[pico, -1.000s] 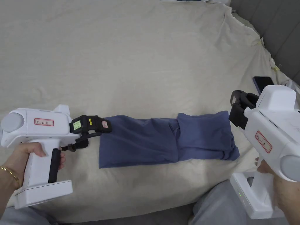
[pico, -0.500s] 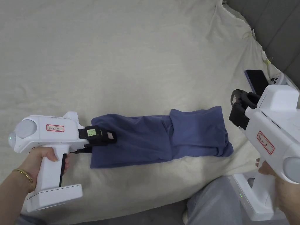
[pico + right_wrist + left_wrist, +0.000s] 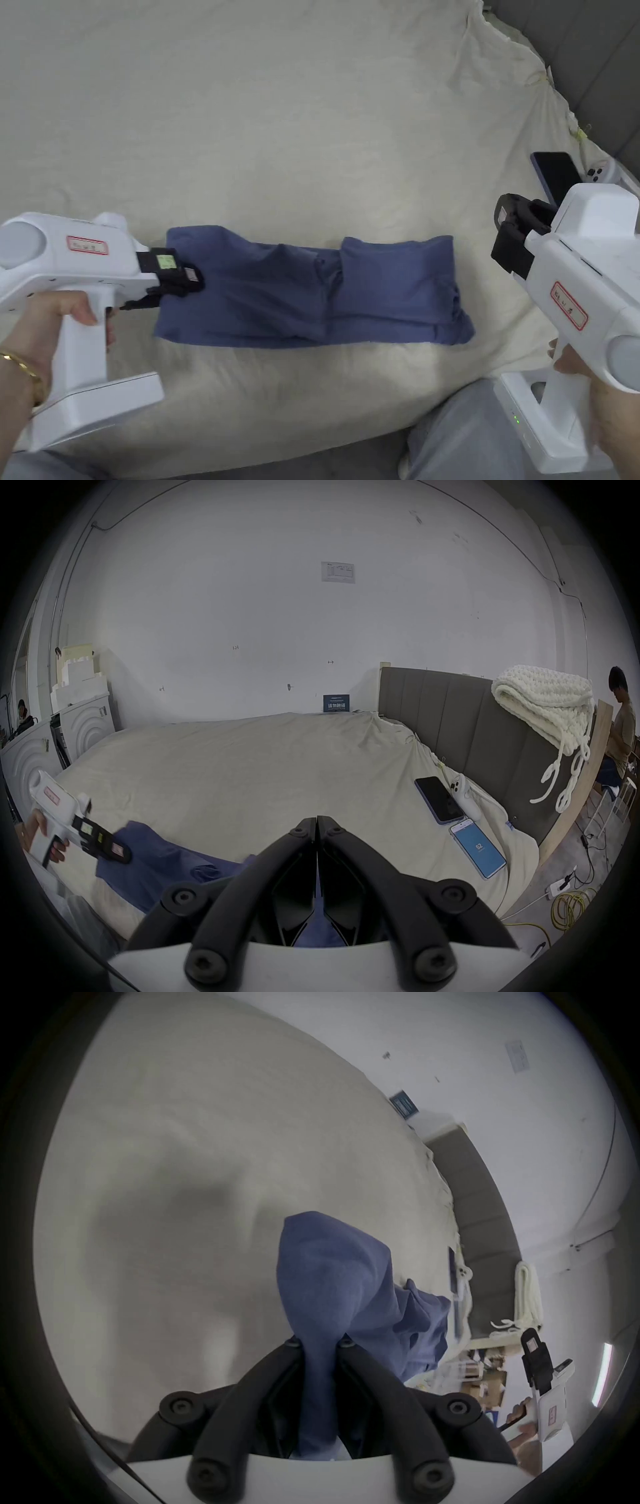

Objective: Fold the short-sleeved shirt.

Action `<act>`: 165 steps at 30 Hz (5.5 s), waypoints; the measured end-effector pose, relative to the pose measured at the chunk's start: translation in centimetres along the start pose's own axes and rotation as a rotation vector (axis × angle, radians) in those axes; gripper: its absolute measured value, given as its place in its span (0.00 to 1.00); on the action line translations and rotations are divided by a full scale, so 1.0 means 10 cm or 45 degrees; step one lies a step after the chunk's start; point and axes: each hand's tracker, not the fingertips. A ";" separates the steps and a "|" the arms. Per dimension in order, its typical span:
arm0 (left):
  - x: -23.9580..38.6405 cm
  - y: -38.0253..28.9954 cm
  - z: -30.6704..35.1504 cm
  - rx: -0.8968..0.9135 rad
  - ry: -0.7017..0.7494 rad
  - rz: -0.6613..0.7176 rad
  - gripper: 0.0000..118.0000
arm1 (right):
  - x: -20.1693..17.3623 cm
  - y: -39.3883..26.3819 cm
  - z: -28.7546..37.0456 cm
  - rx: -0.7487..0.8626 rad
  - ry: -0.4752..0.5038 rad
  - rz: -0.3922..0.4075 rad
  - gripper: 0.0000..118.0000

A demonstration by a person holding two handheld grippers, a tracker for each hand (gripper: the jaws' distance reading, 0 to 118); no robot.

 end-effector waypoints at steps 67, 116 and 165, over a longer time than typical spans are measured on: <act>1.23 -1.68 -1.38 0.461 0.374 -0.926 0.00 | 0.11 -0.11 0.12 -0.021 -0.005 -0.032 0.00; 0.42 -1.08 0.54 1.091 0.508 -0.691 0.00 | -2.45 -1.30 -1.15 -0.334 0.272 0.104 0.00; -0.67 0.15 -0.71 -0.274 -0.437 -0.065 0.30 | -2.13 -1.24 -1.29 -0.462 0.419 -0.090 0.00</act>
